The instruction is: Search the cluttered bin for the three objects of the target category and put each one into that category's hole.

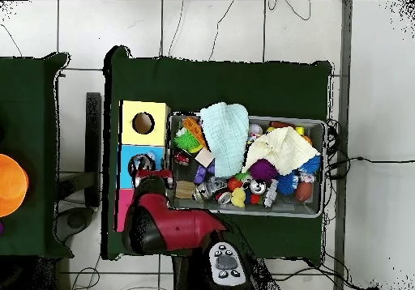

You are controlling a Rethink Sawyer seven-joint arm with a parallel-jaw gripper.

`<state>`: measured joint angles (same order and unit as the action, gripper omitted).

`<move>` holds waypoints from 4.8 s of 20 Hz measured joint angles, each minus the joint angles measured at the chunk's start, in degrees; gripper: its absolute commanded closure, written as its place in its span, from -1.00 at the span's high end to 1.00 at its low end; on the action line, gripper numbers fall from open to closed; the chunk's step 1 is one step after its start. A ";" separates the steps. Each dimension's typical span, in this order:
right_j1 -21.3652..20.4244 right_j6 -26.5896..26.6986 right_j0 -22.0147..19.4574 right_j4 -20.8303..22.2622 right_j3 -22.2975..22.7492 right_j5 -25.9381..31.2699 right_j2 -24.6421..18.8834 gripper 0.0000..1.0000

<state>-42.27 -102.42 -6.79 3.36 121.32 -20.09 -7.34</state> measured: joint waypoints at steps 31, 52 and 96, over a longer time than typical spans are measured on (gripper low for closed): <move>-6.40 0.00 3.39 -7.06 2.00 10.93 -0.77 1.00; -2.91 0.00 6.33 -2.58 1.01 6.25 2.22 1.00; -12.21 0.00 3.84 0.85 0.79 12.18 3.03 -1.00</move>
<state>-54.49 -102.42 -2.95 4.21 122.11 -7.91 -4.31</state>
